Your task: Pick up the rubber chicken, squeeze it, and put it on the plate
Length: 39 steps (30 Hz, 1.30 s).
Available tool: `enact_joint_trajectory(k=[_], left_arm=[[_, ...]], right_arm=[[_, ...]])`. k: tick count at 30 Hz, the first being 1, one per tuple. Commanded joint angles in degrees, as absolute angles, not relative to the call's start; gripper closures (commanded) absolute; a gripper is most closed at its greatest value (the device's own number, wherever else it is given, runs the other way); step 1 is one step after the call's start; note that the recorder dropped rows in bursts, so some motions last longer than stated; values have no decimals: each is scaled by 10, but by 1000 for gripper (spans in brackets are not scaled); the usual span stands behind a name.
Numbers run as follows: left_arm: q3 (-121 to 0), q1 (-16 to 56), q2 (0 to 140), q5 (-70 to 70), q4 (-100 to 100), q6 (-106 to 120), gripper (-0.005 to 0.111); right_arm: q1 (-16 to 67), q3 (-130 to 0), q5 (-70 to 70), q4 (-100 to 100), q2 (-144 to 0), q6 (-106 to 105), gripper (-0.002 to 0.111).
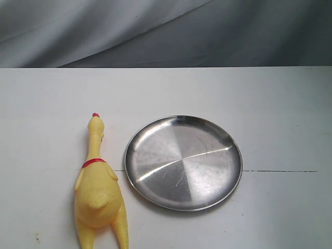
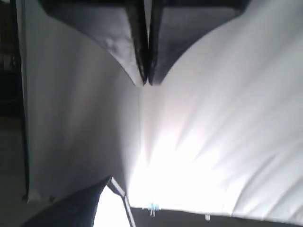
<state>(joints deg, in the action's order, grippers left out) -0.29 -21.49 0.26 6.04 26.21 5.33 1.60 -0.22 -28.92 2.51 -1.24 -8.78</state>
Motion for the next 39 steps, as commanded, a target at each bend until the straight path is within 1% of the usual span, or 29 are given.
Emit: enact_joint_trajectory(k=[1, 3, 8, 13, 18, 21, 25, 27, 33, 36, 39], left_arm=[[-57, -212, 0, 9, 217, 47, 107], [-82, -212, 2, 0, 217, 47, 107], [-160, -212, 92, -47, 217, 47, 107], [-259, -212, 210, -122, 220, 50, 107], [-355, -211, 325, -220, 247, 74, 107], [-387, -211, 382, -288, 332, 171, 107], [-395, -211, 454, -375, 476, 314, 107], [-395, -211, 489, -427, 518, 370, 107], [-395, -211, 569, -527, 539, 395, 107], [-393, -211, 598, -555, 539, 395, 107], [-393, -211, 617, -551, 539, 395, 107]], right_arm=[[11, -2, -433, 41, -9, -57, 108], [11, -32, -384, 43, -9, -32, 108], [11, -179, -114, 43, -36, -35, 108], [19, -305, -5, 43, -137, -38, 108], [64, -393, 103, 57, -238, -38, 108], [105, -408, 137, 86, -293, -38, 108], [151, -408, 177, 143, -352, -38, 108], [167, -408, 213, 165, -377, -38, 108], [181, -408, 320, 197, -425, -38, 108], [181, -408, 323, 197, -431, -38, 108], [181, -408, 319, 197, -431, -38, 108]])
